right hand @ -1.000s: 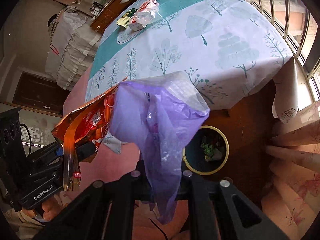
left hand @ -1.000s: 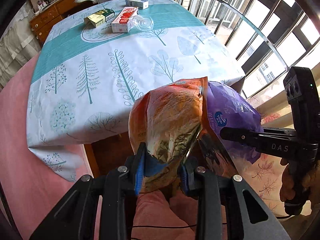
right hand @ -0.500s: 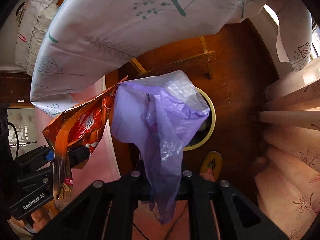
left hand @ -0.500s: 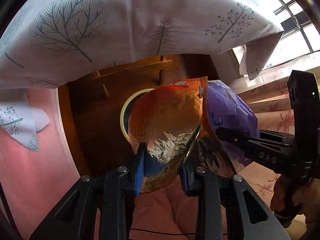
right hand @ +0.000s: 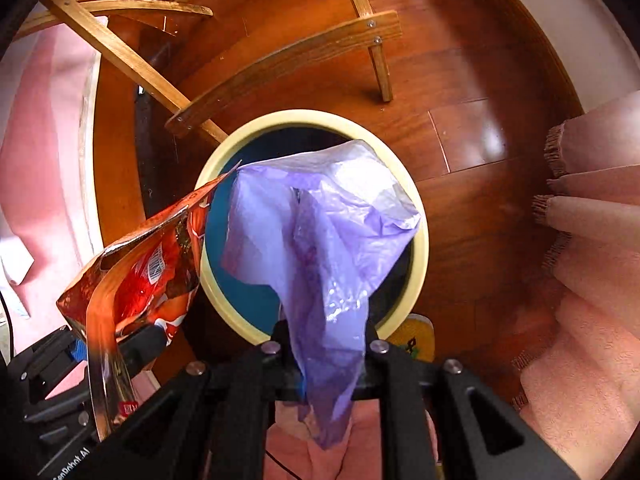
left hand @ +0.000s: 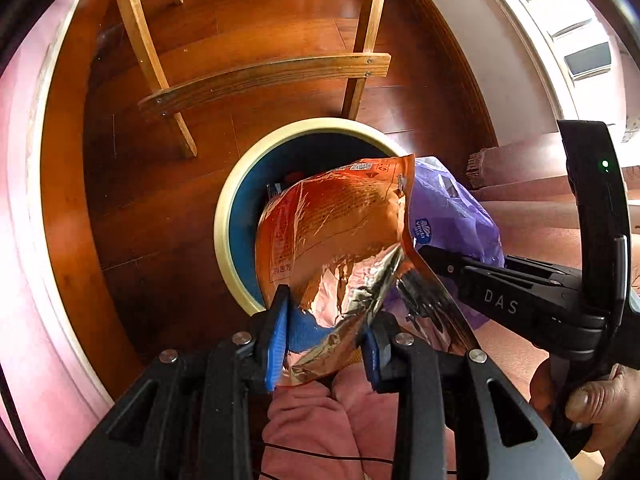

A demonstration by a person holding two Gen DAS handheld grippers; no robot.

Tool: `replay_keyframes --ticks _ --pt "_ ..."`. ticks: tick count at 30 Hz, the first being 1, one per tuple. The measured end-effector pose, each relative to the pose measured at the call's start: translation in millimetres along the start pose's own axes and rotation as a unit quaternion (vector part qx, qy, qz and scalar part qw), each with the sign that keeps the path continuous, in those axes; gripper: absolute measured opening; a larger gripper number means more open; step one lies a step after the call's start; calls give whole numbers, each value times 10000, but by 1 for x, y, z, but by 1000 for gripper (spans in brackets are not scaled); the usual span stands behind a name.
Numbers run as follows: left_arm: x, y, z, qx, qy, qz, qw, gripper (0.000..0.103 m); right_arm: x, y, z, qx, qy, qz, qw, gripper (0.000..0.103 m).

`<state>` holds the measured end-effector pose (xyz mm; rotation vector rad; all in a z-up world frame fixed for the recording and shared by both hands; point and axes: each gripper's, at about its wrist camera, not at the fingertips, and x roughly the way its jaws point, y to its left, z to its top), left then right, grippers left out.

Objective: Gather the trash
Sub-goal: 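Carry both bags down into the blue bin and open both tools, then raise both open tools back over the table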

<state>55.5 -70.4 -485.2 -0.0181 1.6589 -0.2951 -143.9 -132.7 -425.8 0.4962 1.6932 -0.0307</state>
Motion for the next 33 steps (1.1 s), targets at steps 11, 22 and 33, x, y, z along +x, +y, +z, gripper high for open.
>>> replay_keyframes --ticks 11,22,33 --pt "19 9 5 -115 -103 212 9997 94 24 -8 -9 11 -70 123 9999 53" --pt "-77 4 -13 -63 -644 526 9965 99 -58 4 -33 330 -406 188 9985 61" --pt "-232 -18 -44 -49 -1312 171 9912 99 -182 41 -78 16 -713 159 9973 61"
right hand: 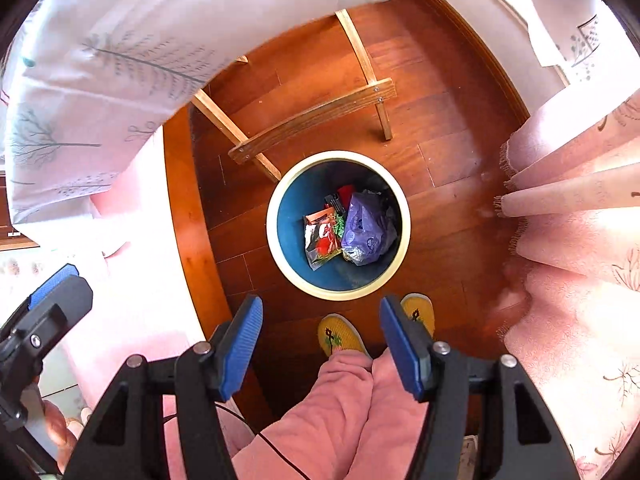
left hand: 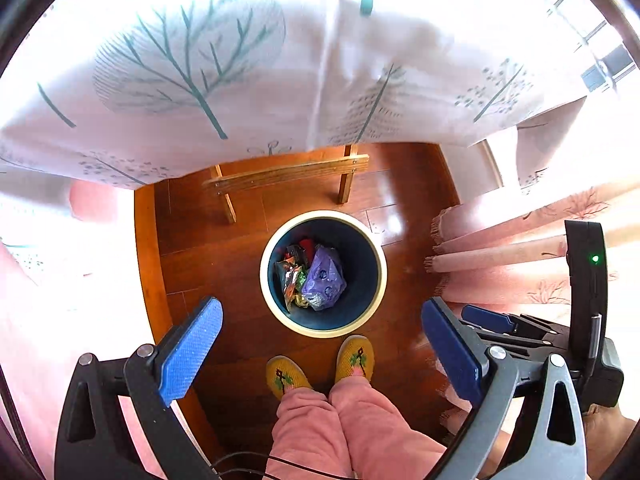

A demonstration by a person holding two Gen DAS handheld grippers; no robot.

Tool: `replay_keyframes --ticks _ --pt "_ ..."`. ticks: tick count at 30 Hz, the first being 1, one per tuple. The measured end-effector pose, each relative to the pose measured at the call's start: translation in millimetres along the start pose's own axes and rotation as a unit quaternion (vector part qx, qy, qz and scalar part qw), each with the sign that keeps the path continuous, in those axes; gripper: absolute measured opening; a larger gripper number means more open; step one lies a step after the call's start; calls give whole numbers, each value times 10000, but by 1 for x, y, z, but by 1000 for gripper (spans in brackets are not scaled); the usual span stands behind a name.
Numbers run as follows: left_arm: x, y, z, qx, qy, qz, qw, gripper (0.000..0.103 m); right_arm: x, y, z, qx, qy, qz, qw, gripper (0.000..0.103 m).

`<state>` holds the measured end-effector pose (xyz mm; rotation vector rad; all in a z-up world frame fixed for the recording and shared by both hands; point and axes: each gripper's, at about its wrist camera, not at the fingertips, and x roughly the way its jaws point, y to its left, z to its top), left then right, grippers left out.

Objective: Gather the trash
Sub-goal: 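Raise both open tools back over the table, then reach the right tool to the clear plastic bottle and grasp it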

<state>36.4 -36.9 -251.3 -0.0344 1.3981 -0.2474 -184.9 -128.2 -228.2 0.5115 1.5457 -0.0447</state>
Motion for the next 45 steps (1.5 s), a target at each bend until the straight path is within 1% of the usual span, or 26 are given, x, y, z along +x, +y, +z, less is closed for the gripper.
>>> replay_keyframes --ticks 4,5,8,13,15,19,22,25,28,32,35,38,40,42,44,45 --pt "-56 -5 0 165 -301 -80 9994 100 -47 13 -11 -68 -220 -4 9997 61" --pt "-70 -5 0 215 -366 -106 9990 102 -59 16 -14 -79 -286 -1 9996 61" --pt "-109 -7 3 360 -525 -184 9978 102 -91 27 -20 -92 -505 8 9987 61" --pt "-172 0 12 516 -1003 -371 9929 102 -146 48 -26 -175 -987 -21 9950 61" --pt "-196 6 17 551 -1219 -380 9903 102 -167 60 -25 -280 -1264 -70 9916 61" --pt "-233 17 31 540 -1618 -296 9849 102 -202 83 -17 -463 -1744 -170 9834 61" --pt "-255 27 40 480 -1876 -244 9808 102 -223 101 -9 -628 -2013 -175 9774 61" --pt "-271 38 49 472 -2061 -103 9773 102 -240 118 3 -856 -2213 -266 9711 61" --pt "-283 46 63 458 -2249 42 9733 102 -253 134 18 -1004 -2365 -260 9661 61" --pt "-298 54 88 386 -2460 177 9683 102 -271 154 43 -1234 -2533 -325 9589 61" --pt "-305 55 110 359 -2575 261 9653 102 -281 167 71 -1438 -2611 -409 9537 61" --pt "-307 52 136 338 -2608 387 9640 102 -284 180 111 -1622 -2595 -515 9506 62" --pt "-302 50 157 310 -2605 454 9639 102 -280 189 142 -1733 -2582 -597 9485 62" --pt "-290 47 180 285 -2553 536 9650 102 -271 199 176 -1868 -2513 -671 9473 66" --pt "-272 44 207 248 -2433 646 9675 102 -256 210 210 -2001 -2394 -838 9464 67" --pt "-261 43 222 232 -2322 676 9700 102 -247 214 227 -2059 -2325 -910 9462 67"
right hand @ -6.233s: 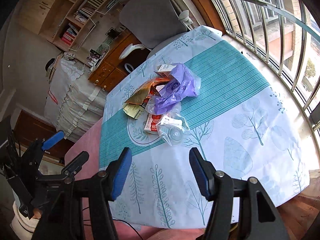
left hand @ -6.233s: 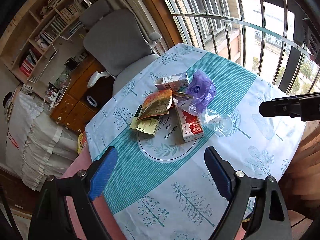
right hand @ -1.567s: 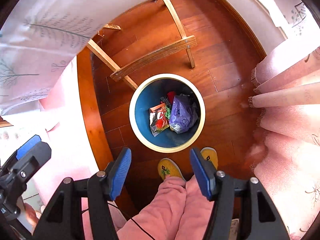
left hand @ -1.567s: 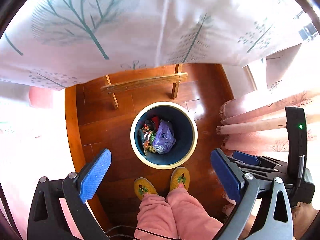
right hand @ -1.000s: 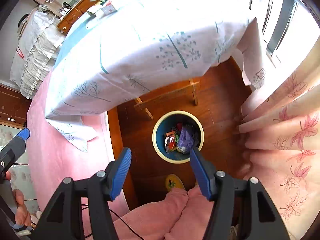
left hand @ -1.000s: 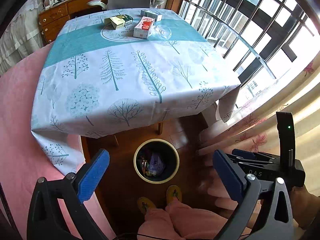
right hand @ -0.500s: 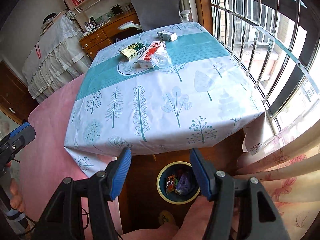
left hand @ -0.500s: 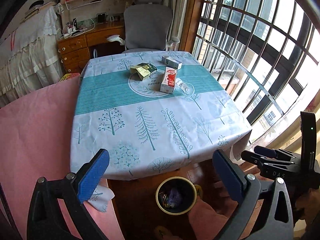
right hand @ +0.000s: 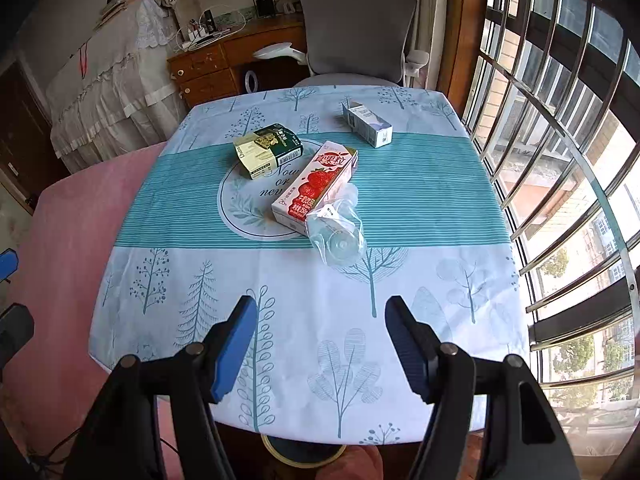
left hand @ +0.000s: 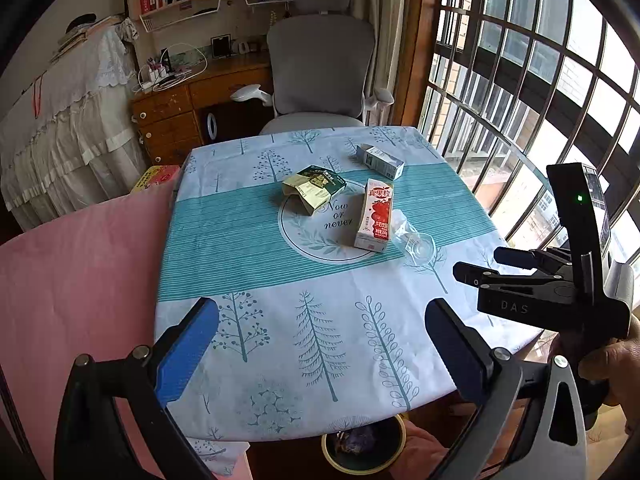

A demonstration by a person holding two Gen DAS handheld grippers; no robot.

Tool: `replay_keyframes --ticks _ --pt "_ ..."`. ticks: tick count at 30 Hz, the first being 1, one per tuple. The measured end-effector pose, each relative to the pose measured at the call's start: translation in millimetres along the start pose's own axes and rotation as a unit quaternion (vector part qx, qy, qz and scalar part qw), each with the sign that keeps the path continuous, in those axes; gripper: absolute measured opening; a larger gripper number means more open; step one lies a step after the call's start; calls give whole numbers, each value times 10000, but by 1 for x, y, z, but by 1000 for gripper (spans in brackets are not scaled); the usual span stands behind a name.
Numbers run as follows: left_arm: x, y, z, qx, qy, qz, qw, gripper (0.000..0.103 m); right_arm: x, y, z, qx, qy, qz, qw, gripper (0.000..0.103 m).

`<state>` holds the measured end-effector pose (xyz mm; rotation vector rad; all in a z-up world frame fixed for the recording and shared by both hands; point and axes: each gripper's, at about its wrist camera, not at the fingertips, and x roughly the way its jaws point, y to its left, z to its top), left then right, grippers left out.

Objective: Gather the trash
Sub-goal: 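Reach the right tool to the clear plastic bottle and grasp it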

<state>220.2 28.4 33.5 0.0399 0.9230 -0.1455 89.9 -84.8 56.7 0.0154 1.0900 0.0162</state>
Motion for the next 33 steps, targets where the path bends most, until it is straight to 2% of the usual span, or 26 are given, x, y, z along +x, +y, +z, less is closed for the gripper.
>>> replay_keyframes --ticks 6,10,14,15,18,25,29,33 --pt "99 -15 40 -70 680 269 9973 102 88 2 56 -441 623 -6 9971 67" --pt "141 -15 56 -353 993 316 9939 102 133 0 70 -784 1088 111 9909 67" --pt "174 -20 66 -517 1248 369 9902 102 157 -15 71 -906 1533 398 9832 64" --pt "180 -22 68 -537 1299 366 9894 102 161 -22 71 -857 1627 505 9816 54" --pt "198 -35 76 -492 1426 289 9881 102 162 -50 73 -520 1791 1049 9768 43" --pt "247 -72 94 -160 1810 180 9832 102 153 -121 69 226 1823 1632 9693 43" --pt "280 -89 104 -39 1980 237 9799 102 147 -155 59 758 1770 1820 9643 43" --pt "306 -100 110 60 2150 299 9761 102 143 -173 48 992 1727 1920 9610 43"
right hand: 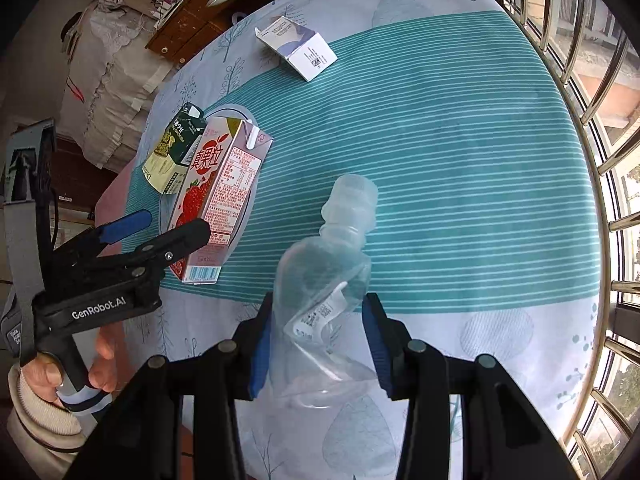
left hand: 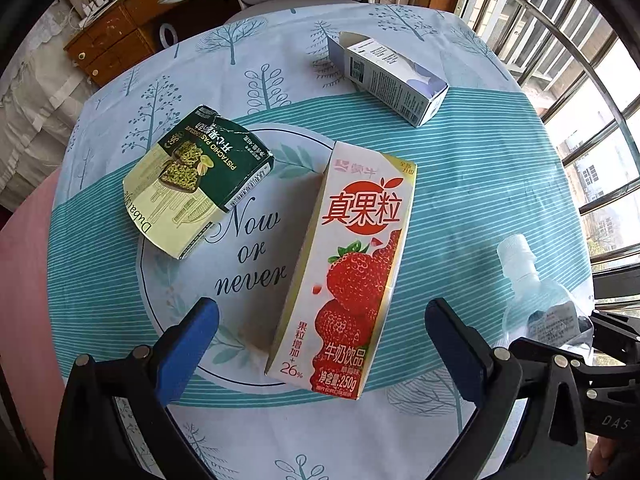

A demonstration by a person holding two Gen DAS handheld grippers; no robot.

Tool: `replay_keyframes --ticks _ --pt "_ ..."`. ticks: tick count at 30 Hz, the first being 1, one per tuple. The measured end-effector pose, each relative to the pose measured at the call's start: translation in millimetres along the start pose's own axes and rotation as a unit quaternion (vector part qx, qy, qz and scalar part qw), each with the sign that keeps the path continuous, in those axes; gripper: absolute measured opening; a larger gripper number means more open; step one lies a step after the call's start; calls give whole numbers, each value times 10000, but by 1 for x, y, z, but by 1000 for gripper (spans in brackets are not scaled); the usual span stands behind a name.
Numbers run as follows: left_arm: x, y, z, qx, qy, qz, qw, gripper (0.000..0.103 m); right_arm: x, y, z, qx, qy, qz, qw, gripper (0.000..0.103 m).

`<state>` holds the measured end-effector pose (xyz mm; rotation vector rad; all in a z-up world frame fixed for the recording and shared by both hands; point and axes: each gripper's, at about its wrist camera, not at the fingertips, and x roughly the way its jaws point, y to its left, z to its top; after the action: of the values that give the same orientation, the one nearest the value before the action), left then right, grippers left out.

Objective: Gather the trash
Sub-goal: 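Reach the right tool to the clear plastic bottle and grasp it, then grasp the strawberry milk carton with the left tool while the right tool carries the bottle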

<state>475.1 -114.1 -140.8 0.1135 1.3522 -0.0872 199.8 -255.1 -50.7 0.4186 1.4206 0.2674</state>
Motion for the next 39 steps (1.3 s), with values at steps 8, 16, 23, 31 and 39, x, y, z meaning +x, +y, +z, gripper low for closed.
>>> replay_keyframes --ticks 8,16,23,31,39 --pt "16 -2 -6 -343 110 -373 9987 53 2 -9 -5 119 -37 46 9999 42" --pt "-24 11 -71 -526 -302 -630 9962 53 5 3 -26 329 -191 77 9992 42" --pt "-82 43 -151 -511 -605 -920 9926 53 -18 40 -74 327 -623 159 9974 42" --pt "-139 67 -253 0 -935 -997 9906 53 -26 95 -182 435 -944 201 9944 42" --pt "-167 96 -363 443 -957 -960 9898 53 2 137 -295 590 -689 49 9959 42"
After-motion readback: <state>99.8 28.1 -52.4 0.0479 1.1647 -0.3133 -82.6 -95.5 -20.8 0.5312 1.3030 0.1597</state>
